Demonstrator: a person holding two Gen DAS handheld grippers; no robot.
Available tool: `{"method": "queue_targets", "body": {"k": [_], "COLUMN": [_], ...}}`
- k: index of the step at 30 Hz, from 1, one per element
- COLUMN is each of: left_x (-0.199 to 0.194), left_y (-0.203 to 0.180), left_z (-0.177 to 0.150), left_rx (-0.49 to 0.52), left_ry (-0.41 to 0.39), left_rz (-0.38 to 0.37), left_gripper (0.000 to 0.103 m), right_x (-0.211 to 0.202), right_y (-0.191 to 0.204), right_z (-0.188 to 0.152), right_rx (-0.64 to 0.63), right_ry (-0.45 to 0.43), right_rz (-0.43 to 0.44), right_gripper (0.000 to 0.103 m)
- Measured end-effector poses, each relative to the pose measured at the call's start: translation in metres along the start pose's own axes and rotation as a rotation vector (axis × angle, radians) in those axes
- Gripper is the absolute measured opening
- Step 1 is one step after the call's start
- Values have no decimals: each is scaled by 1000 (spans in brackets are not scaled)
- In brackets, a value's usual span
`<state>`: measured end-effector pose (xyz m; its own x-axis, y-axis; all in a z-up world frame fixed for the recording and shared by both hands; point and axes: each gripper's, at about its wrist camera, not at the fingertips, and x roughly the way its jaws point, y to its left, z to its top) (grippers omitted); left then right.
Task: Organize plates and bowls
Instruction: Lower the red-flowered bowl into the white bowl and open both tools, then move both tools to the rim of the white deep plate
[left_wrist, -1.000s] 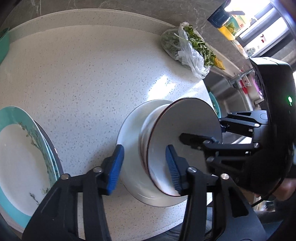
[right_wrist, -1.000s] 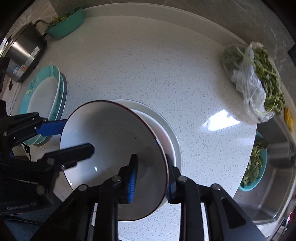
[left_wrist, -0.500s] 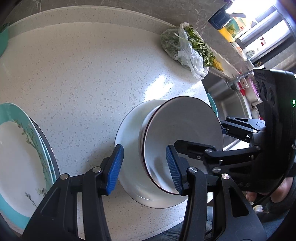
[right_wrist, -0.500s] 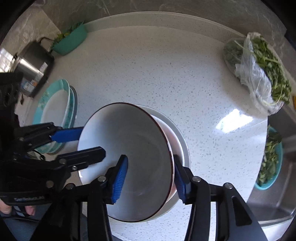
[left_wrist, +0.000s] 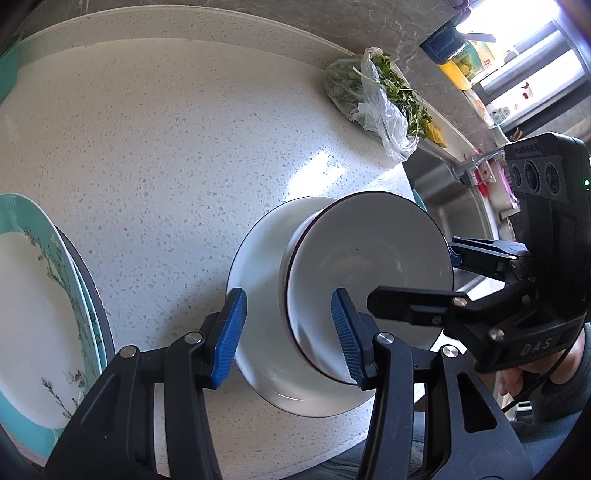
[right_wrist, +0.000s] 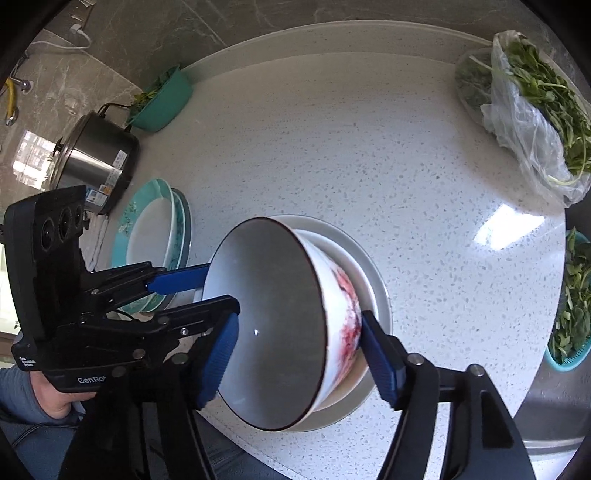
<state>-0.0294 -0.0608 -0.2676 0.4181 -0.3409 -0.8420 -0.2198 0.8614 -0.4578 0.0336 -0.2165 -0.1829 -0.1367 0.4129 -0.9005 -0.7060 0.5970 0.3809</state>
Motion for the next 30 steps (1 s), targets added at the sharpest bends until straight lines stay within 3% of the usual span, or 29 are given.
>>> {"method": "queue_targets", "body": {"k": [2,7,11,17,21,22,24,28,30], "left_x": [0,-1,-1,-7,-21,-23,-29,-43,-45], "left_y": [0,1,6,9,9,9,10,14,15], "left_z": [0,-1,-3,-7,-12,-13,-17,-28,-33], "left_rx": [-5,-17,-35,-40,-19,-16,-2,-3,-2], "left_ry": [-1,-7,-8,-22,-48,-51,-59,-77,-80], "left_rz": [-2,2,9,13,29,35,107,158,197], "left_gripper": [46,45,45,46,47,48,63,63,63], "right_x": [1,7,10,7,-26,-31,-38,-34,-28], "right_y": [5,36,46,34,4,-7,-25,-45,-50], "right_z": [0,0,-3,-2,0,0,-5,-20,-23], "right_rx": [-40,-226,-298,-243,-121,-92,-68,-79,-68], "right_ry": [2,11,-20,-38,-126,-135,-132,-71,-56], "right_rz": [-36,-229,-316,-184,-40,-43,-66,-91,-77], "right_gripper": [70,70,73,73,74,73,71,58,57]}}
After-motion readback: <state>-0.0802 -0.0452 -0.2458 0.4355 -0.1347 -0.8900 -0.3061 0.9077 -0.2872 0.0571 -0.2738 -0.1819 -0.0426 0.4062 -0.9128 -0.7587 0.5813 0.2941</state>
